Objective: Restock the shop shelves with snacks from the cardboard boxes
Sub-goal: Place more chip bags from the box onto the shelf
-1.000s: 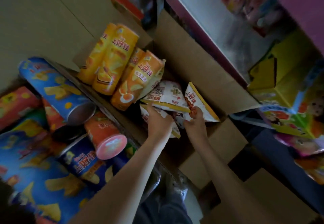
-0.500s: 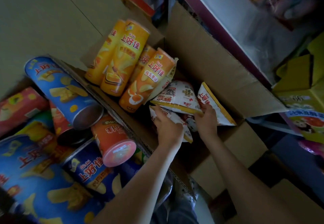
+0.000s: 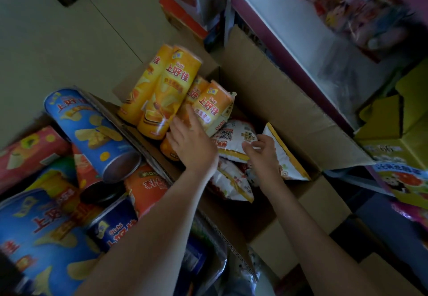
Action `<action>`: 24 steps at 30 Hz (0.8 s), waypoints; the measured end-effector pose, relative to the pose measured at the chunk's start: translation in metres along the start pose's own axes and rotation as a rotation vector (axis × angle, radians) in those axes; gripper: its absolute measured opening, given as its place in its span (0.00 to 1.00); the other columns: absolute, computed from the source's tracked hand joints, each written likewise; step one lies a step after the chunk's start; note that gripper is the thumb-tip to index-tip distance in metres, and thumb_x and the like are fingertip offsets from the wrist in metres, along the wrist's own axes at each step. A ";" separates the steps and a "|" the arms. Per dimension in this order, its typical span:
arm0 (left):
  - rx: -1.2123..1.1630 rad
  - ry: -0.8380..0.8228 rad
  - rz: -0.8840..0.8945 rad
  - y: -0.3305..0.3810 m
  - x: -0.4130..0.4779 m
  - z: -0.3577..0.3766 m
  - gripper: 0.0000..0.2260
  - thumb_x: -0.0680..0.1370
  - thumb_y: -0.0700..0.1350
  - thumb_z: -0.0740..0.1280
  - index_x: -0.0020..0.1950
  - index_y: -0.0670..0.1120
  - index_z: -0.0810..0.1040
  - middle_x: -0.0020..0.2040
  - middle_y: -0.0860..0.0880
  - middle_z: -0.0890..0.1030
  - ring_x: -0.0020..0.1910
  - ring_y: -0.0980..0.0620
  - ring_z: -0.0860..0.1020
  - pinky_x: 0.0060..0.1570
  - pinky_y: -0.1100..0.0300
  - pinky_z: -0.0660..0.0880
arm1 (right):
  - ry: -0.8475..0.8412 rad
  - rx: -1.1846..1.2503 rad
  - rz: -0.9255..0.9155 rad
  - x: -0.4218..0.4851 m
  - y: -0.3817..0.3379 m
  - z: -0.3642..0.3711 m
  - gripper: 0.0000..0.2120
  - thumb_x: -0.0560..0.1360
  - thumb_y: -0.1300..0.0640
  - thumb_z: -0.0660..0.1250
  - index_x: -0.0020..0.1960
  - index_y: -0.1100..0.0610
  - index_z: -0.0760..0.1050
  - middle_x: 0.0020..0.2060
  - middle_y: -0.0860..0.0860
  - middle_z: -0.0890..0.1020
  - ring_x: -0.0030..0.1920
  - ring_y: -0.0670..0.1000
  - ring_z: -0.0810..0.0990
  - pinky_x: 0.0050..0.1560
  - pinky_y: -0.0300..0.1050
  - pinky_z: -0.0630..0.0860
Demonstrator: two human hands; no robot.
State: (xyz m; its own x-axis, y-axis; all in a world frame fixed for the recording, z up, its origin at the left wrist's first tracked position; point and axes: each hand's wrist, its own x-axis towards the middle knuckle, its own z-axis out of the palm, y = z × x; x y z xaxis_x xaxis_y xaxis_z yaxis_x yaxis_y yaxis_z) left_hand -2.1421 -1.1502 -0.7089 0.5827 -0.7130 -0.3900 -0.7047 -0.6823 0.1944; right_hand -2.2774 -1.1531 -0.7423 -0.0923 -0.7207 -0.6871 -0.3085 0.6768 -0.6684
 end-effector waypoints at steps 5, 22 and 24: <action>0.145 -0.038 0.011 -0.005 0.022 0.002 0.32 0.75 0.43 0.68 0.75 0.41 0.56 0.67 0.39 0.65 0.66 0.39 0.65 0.66 0.48 0.62 | -0.149 0.073 0.032 0.009 -0.015 -0.004 0.20 0.77 0.49 0.67 0.66 0.50 0.67 0.53 0.44 0.74 0.57 0.49 0.76 0.52 0.43 0.76; 0.148 -0.360 0.274 0.018 -0.030 0.032 0.36 0.73 0.54 0.71 0.71 0.42 0.54 0.69 0.41 0.66 0.68 0.42 0.65 0.65 0.49 0.66 | -0.111 0.504 0.293 -0.001 -0.008 0.006 0.28 0.73 0.55 0.72 0.69 0.53 0.65 0.59 0.53 0.79 0.52 0.51 0.81 0.50 0.51 0.80; 0.127 -0.470 0.335 0.020 -0.036 0.040 0.39 0.73 0.55 0.71 0.73 0.42 0.52 0.70 0.40 0.64 0.69 0.41 0.64 0.65 0.48 0.65 | -0.031 0.462 0.336 0.000 0.003 -0.002 0.29 0.72 0.54 0.74 0.69 0.53 0.65 0.57 0.53 0.80 0.50 0.51 0.81 0.49 0.52 0.80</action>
State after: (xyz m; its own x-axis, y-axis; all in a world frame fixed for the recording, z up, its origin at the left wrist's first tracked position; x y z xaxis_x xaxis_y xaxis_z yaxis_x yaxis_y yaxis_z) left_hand -2.1931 -1.1314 -0.7268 0.0982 -0.7185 -0.6886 -0.8793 -0.3867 0.2781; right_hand -2.2799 -1.1518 -0.7436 -0.0843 -0.4546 -0.8867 0.1800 0.8683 -0.4622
